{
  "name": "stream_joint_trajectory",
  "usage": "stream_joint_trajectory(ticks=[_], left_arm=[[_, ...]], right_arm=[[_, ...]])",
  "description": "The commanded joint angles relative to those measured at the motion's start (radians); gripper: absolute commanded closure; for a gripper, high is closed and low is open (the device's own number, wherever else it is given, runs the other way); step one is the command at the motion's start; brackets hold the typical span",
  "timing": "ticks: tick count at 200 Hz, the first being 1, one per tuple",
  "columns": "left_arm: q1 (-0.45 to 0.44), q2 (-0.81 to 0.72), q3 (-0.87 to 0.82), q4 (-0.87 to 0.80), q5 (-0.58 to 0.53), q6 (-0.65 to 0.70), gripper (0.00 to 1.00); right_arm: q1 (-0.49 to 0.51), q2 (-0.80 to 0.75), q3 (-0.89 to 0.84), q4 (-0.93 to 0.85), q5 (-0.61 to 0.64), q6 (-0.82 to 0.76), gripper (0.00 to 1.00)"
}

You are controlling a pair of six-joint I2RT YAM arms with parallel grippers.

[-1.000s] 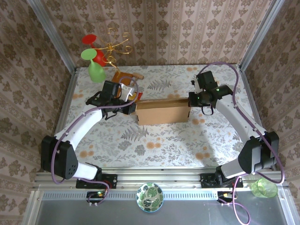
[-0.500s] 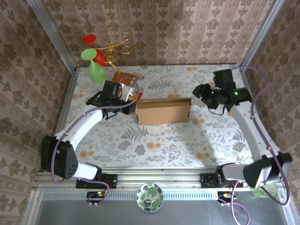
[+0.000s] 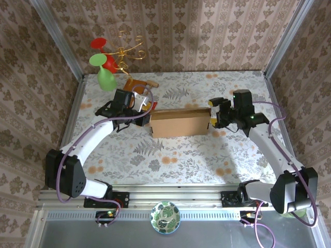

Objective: Fold the paper box

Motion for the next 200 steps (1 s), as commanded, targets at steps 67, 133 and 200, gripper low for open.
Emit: stream_joint_trajectory(ticks=[67,133,200], left_arm=[[-0.002,-0.002,0.016,-0.055,-0.008,-0.067,0.83],[0.118,-0.141,-0.049,0.131,0.102,-0.507,0.59],[0.107,-0.044,-0.016,0.178,0.122,-0.706,0.60]], right_arm=[[-0.026,0.071,-0.084,0.088,-0.055,0.031,0.54],[-0.026,0.088,-0.091,0.072,-0.048,0.005,0.59],[-0.026,0.090,-0.093,0.069,-0.048,-0.002,0.61]])
